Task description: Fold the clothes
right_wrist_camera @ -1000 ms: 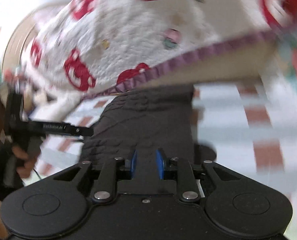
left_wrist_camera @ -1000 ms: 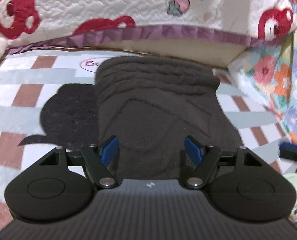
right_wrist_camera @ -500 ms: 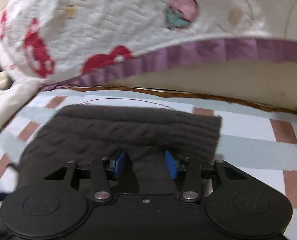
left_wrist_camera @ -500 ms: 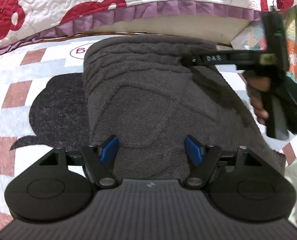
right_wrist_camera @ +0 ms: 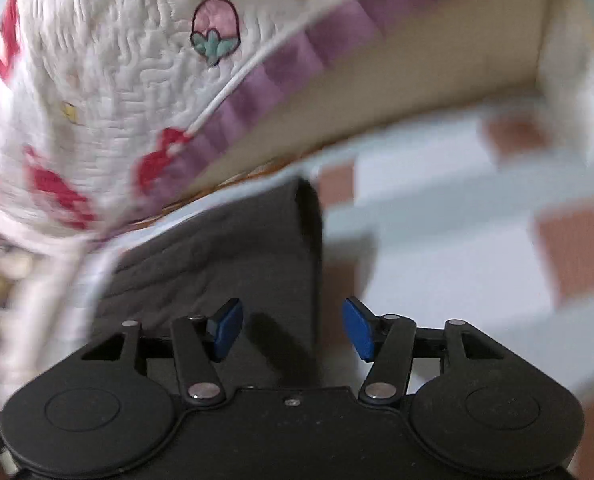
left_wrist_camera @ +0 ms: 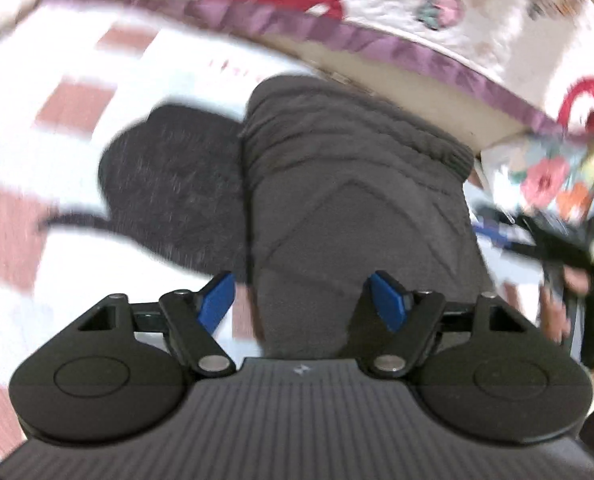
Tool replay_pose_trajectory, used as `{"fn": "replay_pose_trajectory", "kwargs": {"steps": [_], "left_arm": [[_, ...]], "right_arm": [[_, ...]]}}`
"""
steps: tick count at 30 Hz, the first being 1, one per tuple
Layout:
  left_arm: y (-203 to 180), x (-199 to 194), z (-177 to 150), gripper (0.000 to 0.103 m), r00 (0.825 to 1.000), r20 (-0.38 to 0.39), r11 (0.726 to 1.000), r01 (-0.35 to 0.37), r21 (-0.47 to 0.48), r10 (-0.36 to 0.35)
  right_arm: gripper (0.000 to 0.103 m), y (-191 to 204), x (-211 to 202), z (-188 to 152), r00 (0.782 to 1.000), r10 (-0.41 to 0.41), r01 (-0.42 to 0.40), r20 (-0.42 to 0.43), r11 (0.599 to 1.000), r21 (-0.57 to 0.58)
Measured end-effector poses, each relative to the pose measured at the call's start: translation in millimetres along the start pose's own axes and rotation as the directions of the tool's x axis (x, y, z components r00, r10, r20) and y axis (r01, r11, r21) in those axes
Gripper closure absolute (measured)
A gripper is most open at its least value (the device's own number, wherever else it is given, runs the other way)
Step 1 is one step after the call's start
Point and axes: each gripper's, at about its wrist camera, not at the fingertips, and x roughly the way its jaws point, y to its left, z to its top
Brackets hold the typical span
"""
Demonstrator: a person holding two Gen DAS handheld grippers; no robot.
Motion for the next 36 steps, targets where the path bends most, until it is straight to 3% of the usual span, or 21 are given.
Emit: {"fn": "replay_pose_trajectory", "kwargs": {"steps": [1,2,7,12,28,30,34,36], "left_arm": [[9.0,0.9,-0.9,0.025,0.999,-0.014,0.998,0.034,-0.055,-0.035],[15.8,1.9,-2.1,0.025,0.998,-0.021,0.994,0.058,-0.094,-0.060],[28.1,8.5,-5.9,0.025,0.994,0.009,0.988,0.105,-0.115,-0.105],[33.5,15.7,-12.0,0.025,0.987,0.039,0.982,0.156,-0.106,-0.153],[23.2,33.2,-12.4,0.020,0.987,0.009,0.986,0.160,-0.051,-0.159],[20.2,28.4,-8.3,0.035,0.987,0.008,0.986,0.163,-0.040,-0.163],[14.3,18.8,0.0,0.052,0.985,0.007,0.985,0.171,-0.020,-0.171],[11.3,14.0,4.1,0.062,0.985,0.006,0.985,0.174,-0.009,-0.174]], "right_arm": [[0.036,-11.1,-9.2,-9.3,0.996,0.081,-0.080,-0.026,0.995,0.056],[0.035,-16.9,-18.8,-19.0,0.994,0.103,-0.100,-0.033,0.992,0.080],[0.035,-26.2,-45.5,-52.8,0.991,0.066,-0.061,-0.112,0.997,0.049],[0.035,-34.0,-37.9,-69.4,0.974,0.109,-0.095,-0.198,0.992,0.081],[0.032,-21.8,6.9,-45.6,0.966,0.142,-0.116,-0.214,0.985,0.129],[0.032,-22.7,14.5,-41.7,0.967,0.155,-0.127,-0.202,0.981,0.148],[0.035,-19.8,28.2,-37.1,0.974,0.165,-0.140,-0.158,0.977,0.158],[0.060,-8.5,27.9,-36.6,0.970,0.188,-0.172,-0.153,0.979,0.114]]}}
